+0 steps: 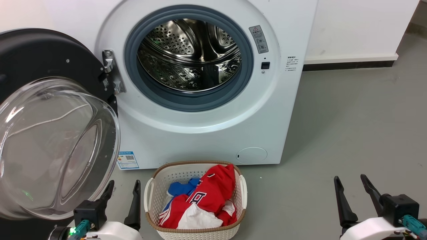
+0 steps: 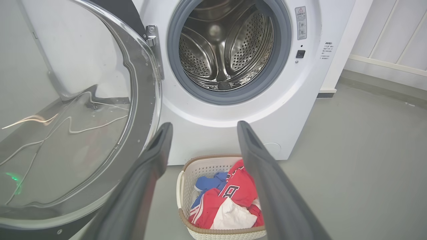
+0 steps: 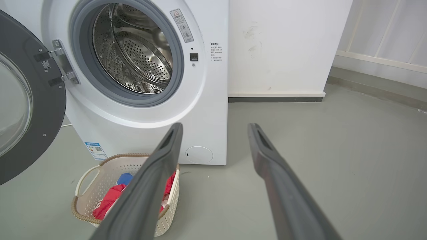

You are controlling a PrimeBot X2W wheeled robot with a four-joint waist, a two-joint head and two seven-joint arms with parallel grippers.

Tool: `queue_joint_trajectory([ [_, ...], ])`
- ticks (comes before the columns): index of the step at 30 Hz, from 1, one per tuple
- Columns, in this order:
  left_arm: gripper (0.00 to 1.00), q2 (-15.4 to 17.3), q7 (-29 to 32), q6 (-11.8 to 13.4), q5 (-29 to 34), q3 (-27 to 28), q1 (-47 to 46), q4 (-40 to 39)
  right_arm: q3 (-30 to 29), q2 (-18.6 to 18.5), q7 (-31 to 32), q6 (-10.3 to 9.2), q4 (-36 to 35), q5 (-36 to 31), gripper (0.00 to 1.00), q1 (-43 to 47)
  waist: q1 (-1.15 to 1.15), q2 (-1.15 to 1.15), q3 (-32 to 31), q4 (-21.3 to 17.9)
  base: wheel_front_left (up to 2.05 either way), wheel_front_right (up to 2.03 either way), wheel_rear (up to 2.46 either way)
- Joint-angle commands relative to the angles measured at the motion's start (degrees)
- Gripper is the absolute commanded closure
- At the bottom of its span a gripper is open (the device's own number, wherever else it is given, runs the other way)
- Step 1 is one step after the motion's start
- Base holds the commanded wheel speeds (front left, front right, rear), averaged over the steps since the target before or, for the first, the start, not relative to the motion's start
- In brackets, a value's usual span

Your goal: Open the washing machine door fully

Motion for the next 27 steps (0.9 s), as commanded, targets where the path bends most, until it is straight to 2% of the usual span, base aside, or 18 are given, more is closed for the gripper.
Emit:
queue_joint_trajectory([
  [1,0.00,0.15,-0.27,-0.25,0.04,0.10,-0.66,0.17,0.25,0.05,-0.05,-0.01,0.14,-0.34,0.00,-0.83,0.00,0.00,0.12,-0.14,0.00,0.00,0.00],
  [9,0.00,0.22,-0.62,-0.05,-0.20,0.06,-1.21,0.77,2.17,0.04,-0.74,-0.01,1.09,-0.64,0.00,-1.89,0.00,0.00,0.66,0.02,0.00,0.00,0.00],
  [27,0.00,0.60,-1.00,0.24,-0.72,-0.12,-1.50,0.46,2.48,0.05,-1.83,-0.01,1.81,-0.13,0.00,-2.36,0.00,0.00,0.93,0.50,0.00,0.00,0.00],
])
